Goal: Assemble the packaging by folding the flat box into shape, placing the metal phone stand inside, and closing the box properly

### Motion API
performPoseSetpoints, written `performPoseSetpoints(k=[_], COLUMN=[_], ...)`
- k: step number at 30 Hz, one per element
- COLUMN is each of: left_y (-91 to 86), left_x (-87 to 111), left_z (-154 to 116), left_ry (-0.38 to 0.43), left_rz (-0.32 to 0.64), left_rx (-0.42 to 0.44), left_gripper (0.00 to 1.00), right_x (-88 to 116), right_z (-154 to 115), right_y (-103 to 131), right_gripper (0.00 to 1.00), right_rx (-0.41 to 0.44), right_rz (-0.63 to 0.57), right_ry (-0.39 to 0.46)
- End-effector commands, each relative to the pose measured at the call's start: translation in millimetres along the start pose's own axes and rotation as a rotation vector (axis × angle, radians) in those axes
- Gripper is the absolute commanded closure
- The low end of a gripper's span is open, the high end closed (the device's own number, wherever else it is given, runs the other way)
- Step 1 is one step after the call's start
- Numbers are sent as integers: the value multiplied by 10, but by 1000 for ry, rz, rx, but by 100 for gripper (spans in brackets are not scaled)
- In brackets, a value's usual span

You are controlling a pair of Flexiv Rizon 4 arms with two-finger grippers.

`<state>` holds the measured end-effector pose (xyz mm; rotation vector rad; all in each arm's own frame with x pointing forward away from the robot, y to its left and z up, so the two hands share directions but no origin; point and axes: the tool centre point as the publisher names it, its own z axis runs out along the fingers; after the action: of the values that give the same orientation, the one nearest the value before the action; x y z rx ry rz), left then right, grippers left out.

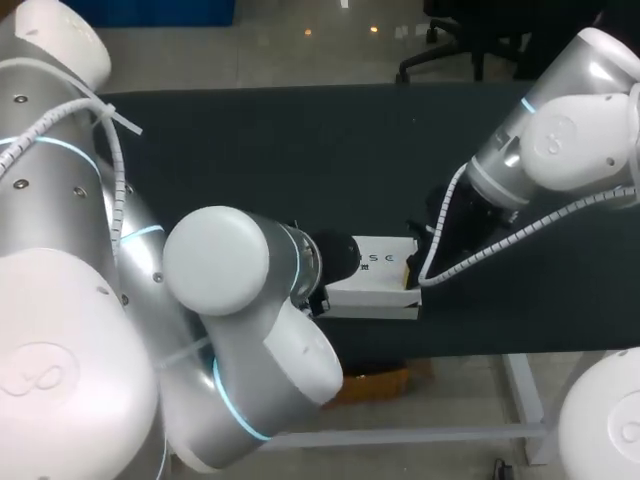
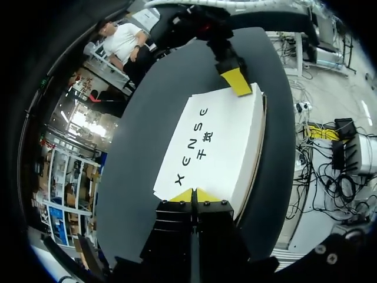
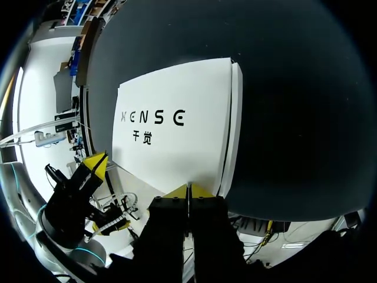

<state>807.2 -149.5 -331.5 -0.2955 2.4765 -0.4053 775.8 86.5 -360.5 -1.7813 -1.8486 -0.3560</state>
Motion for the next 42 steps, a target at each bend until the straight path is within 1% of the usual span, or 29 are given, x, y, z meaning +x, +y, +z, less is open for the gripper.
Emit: performPoseSetpoints(k=[1,5,16,20,28,42], left_y=[27,73,192,197,178,202], left_x=[-71,-66,69,126,181,191], left_z=[19,18,-43,-56,45,66], left_ry=[45,73,92,95,116,125], left_rz=[-12,-30,-50,-49,-43,-50], left_rx=[-4,5,4,12,13,13], left_gripper=[100,100,100,100,100,100], right_x=[4,1,-18,-20,-20,-35], right_z=[1,1,-1,0,9,15], right_y=[4,8,16,16,22,26], right_gripper=[100,100,100,100,100,100], right_rx=[0,1,1,0,2,3], right_rz=[1,2,9,11,11,16], right_ry=[-3,-4,-5,-5,-6,-7])
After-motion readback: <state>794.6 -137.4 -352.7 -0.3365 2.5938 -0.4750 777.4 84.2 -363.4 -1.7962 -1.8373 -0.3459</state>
